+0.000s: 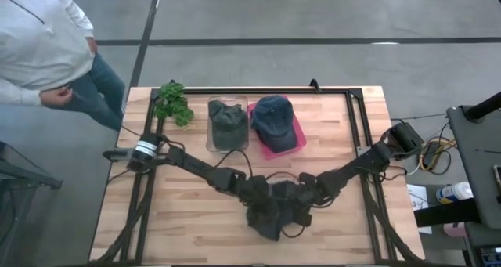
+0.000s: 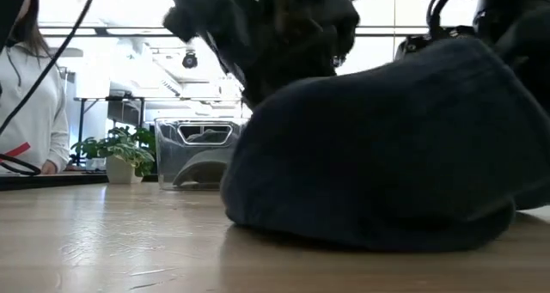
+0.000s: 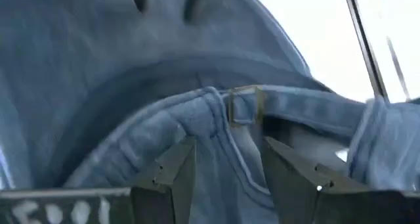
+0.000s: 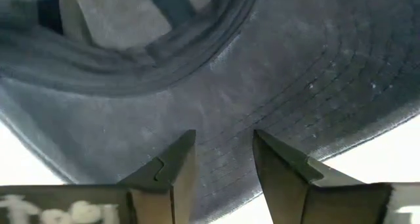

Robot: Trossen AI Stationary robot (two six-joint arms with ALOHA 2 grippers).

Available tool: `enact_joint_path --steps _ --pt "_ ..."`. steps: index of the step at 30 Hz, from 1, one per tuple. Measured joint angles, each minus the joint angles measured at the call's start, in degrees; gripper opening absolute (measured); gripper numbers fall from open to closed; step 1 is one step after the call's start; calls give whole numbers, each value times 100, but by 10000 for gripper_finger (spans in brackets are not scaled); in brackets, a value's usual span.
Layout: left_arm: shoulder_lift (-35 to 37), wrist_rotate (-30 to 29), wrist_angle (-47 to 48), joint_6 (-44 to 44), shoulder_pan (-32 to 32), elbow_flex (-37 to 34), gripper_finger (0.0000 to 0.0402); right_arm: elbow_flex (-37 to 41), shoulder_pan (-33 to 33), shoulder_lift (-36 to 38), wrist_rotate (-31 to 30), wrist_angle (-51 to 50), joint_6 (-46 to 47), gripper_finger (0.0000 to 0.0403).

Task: Pick & Place hat
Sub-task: Put the blue cap into the red bin

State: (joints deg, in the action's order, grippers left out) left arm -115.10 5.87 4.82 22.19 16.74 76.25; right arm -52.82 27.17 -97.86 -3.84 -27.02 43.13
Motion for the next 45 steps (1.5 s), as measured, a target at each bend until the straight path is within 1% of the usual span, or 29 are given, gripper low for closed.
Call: enact_joint_path --steps 2,6,10,16,20,24,27,30,32,36,39,42,45 --pt "-111 -36 -193 -23 -92 -4 165 0 -58 0 7 93 0 143" --pt "-259 -290 -500 -119 -283 -31 165 0 -184 0 174 280 -25 143" --pt "-288 -370 -564 -362 -387 -39 165 0 -250 0 234 449 -15 143" --pt "-324 -1426 -597 -297 -380 -63 165 -4 -306 20 270 643 -80 143" --pt "-435 -1739 -627 -308 -327 -65 165 -4 -330 24 270 642 -205 143" --pt "-567 -1799 -681 -261 -274 -66 165 -4 -334 85 282 618 -430 143" --pt "-584 -1818 -683 -259 -237 -66 165 -4 -334 320 281 587 -627 143" --pt "-442 -1779 -602 -251 -211 -78 165 -9 -337 618 278 372 -842 144" --pt "-225 -1770 -535 -285 -191 -72 165 -9 -355 748 278 274 -975 143" --pt "231 -1777 -417 -603 -112 -52 165 107 -375 714 290 124 -1054 144" --pt "449 -1713 -119 -670 1 -57 165 236 -384 623 415 108 -1006 141" --pt "487 -1586 29 -679 122 -63 165 348 -384 597 431 168 -973 137" --pt "327 -1424 17 -672 218 -160 165 375 -404 590 389 253 -975 132"
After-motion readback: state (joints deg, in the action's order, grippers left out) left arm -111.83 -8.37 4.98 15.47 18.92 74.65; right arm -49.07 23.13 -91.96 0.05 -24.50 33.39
